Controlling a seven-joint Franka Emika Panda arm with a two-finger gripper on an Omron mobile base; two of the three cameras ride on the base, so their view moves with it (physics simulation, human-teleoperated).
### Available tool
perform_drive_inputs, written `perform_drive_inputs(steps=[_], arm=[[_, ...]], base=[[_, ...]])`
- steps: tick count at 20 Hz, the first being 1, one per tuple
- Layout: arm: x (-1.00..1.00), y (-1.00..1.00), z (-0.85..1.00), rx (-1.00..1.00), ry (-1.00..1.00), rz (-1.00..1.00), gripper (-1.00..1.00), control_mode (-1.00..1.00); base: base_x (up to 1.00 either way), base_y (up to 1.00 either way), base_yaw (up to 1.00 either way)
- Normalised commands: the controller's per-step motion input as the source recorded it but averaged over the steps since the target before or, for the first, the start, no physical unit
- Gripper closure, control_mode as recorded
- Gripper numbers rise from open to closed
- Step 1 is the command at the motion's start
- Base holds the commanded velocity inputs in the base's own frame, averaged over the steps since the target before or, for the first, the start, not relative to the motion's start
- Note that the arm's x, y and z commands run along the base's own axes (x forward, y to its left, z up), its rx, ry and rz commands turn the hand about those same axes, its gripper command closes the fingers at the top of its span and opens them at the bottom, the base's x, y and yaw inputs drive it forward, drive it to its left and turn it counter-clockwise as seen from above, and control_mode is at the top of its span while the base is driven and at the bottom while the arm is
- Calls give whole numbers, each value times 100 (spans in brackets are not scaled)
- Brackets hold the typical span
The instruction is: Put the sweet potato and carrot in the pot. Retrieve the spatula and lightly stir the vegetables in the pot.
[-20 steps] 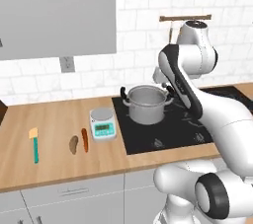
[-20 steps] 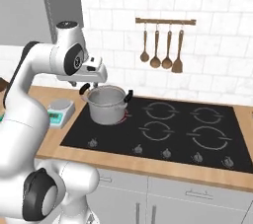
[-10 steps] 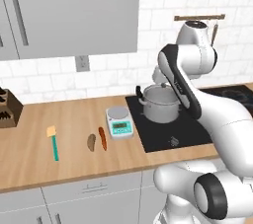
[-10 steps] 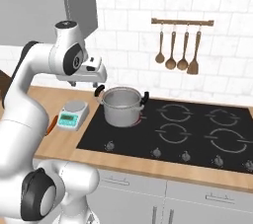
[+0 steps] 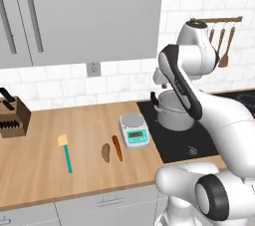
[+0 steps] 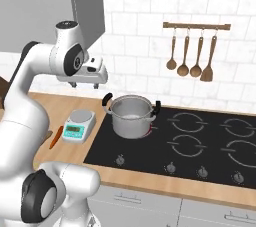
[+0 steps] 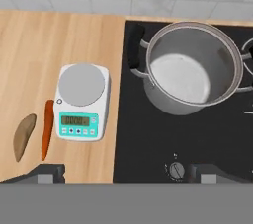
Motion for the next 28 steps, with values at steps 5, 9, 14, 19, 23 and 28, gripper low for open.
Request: perform_drive_inputs(steps=[5,9,14,19,23,28], arm=[[-11,28,-6,0,0,0,-100,-100],[-53,78,-42,0,0,1,-100,-100],[-22,100,-78,0,3,2,-100,-100],[16,100,-93,0,14,0,-100,-100],[33,85,-81,1,10,0,-100,-100],[11,91,-69,0,7,0,-100,-100]], base=[[3,9,0],[0,0,0],[0,0,0],[0,0,0],[0,0,0],[0,0,0]])
